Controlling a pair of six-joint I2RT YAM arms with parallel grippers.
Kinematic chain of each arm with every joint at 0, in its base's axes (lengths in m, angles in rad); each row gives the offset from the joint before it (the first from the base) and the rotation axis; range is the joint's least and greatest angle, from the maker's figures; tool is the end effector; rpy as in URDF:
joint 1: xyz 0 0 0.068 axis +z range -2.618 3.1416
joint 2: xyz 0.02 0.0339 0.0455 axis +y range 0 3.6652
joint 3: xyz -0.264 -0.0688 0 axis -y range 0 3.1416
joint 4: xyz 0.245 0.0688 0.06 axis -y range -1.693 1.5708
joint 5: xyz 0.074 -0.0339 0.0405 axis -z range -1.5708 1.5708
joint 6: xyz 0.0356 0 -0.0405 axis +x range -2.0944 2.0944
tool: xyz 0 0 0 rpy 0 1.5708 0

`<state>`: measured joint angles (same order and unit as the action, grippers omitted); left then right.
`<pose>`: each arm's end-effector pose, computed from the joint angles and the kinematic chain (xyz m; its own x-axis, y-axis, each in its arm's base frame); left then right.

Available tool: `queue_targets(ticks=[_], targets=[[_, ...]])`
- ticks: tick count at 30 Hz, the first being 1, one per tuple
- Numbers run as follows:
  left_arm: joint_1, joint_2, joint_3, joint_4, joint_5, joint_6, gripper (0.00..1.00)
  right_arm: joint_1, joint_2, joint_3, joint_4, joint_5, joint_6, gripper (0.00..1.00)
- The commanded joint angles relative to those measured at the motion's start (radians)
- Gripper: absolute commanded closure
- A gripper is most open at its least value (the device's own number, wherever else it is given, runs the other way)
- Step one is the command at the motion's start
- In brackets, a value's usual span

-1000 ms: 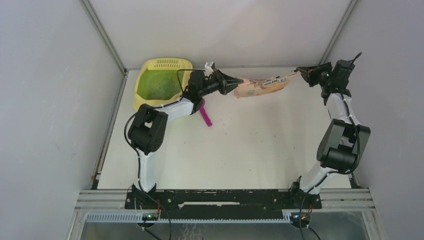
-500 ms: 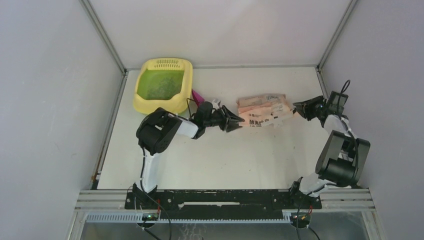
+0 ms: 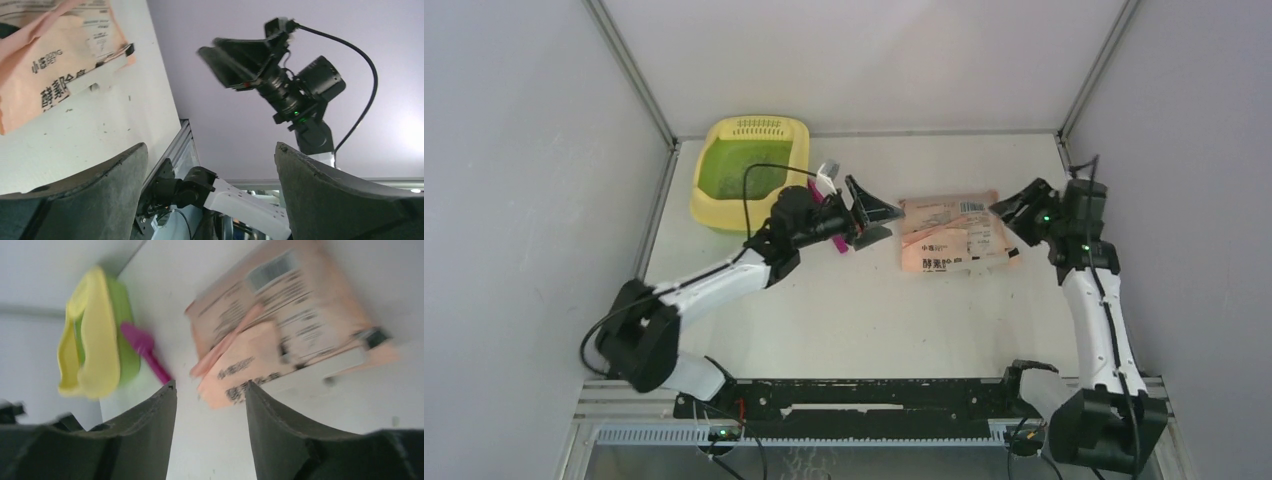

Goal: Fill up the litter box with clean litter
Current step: Place the cat litter bag at the center of the board, then move the spatula to the center of the board.

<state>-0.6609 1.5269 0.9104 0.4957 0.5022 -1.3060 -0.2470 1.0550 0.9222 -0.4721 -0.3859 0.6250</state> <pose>0.2638 -0.2268 0.2719 -0.9083 -0.3654 -0.2038 0.1477 0.1757 -0.9733 0.2249 -0.0429 0.3093 -0.4903 0.6827 -0.5418 0.2629 0.7086 0.6549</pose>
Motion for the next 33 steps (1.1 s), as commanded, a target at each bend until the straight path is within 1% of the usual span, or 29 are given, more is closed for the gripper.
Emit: queue_targets(ticks=[1, 2, 4, 7, 11, 16, 20, 24, 33], targets=[[-0.008, -0.237, 0.005, -0.341, -0.155, 0.219, 0.0, 0.271, -0.039, 0.057, -0.018, 0.106, -0.106, 0.38], [-0.002, -0.293, -0.007, -0.398, -0.188, 0.241, 0.0, 0.343, -0.014, 0.088, -0.025, 0.134, -0.122, 0.37], [0.023, -0.4, -0.076, -0.471, -0.24, 0.255, 0.0, 0.474, 0.061, 0.173, -0.038, 0.193, -0.164, 0.34], [0.095, -0.558, -0.184, -0.554, -0.268, 0.268, 0.0, 0.63, 0.203, 0.29, -0.058, 0.298, -0.212, 0.34], [0.189, -0.778, -0.245, -0.79, -0.359, 0.369, 0.0, 0.752, 0.381, 0.41, -0.037, 0.306, -0.259, 0.35], [0.303, -0.954, -0.327, -0.906, -0.365, 0.4, 0.0, 0.838, 0.531, 0.509, 0.015, 0.307, -0.28, 0.34], [0.369, -1.024, -0.379, -0.924, -0.325, 0.395, 0.0, 0.901, 0.737, 0.669, -0.045, 0.384, -0.33, 0.34], [0.376, -1.044, -0.383, -0.949, -0.328, 0.404, 0.0, 0.95, 0.914, 0.784, -0.05, 0.49, -0.347, 0.34], [0.382, -1.017, -0.364, -0.964, -0.301, 0.439, 0.0, 0.997, 1.127, 0.894, 0.004, 0.501, -0.294, 0.34]])
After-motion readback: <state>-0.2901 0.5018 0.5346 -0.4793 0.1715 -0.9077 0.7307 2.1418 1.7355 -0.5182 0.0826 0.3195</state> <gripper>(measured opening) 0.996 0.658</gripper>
